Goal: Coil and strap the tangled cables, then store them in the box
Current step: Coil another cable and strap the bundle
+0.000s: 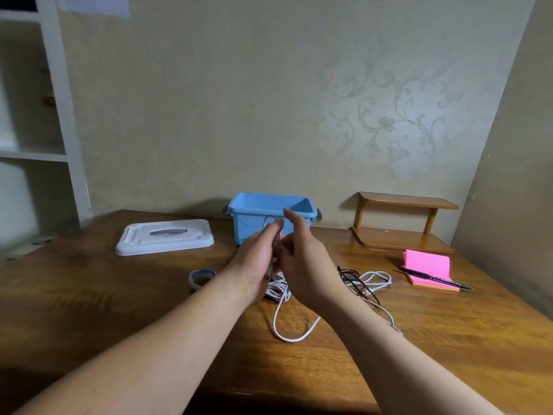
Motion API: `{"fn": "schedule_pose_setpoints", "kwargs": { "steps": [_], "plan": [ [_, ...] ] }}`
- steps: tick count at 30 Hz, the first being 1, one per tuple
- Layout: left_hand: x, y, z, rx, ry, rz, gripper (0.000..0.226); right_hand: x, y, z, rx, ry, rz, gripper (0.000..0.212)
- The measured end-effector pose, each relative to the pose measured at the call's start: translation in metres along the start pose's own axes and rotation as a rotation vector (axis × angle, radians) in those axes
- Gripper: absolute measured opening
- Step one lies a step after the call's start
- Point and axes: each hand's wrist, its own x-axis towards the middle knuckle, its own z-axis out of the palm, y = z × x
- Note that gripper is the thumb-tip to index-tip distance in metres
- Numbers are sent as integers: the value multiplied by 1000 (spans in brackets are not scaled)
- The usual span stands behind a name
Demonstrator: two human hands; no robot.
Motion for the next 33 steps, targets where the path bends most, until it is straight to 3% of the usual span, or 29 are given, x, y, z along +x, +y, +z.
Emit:
{"fn": "schedule_pose_setpoints", "kwargs": {
  "steps": [3,9,15,18,21,24,29,33],
  "plan": [
    [-3,4,5,39,133,102,32,-2,4,6,19,83,16,45],
    [13,16,-8,-197,309,139,28,-18,12,11,4,123,19,33],
    [-2,-4,-2,-123,111,127,22,-13,11,14,70,238,47,10],
    [-13,-4,5,-299,-38,-18,39,-11,9,17,-120,243,-35,10],
    [-12,-7,2,-270,-116,-3,52,-11,8,18,-177,287,-115,8],
    [-4,-7,-4,-250,71,27,28,-14,8,21,-200,186,-146,16],
    [20,19,-26,-454,274,91,29,-19,25,17,-203,34,47,14],
    [32,28,-43,-299,228,109,33,-18,26,13,-247,-243,9,7]
  ]
}}
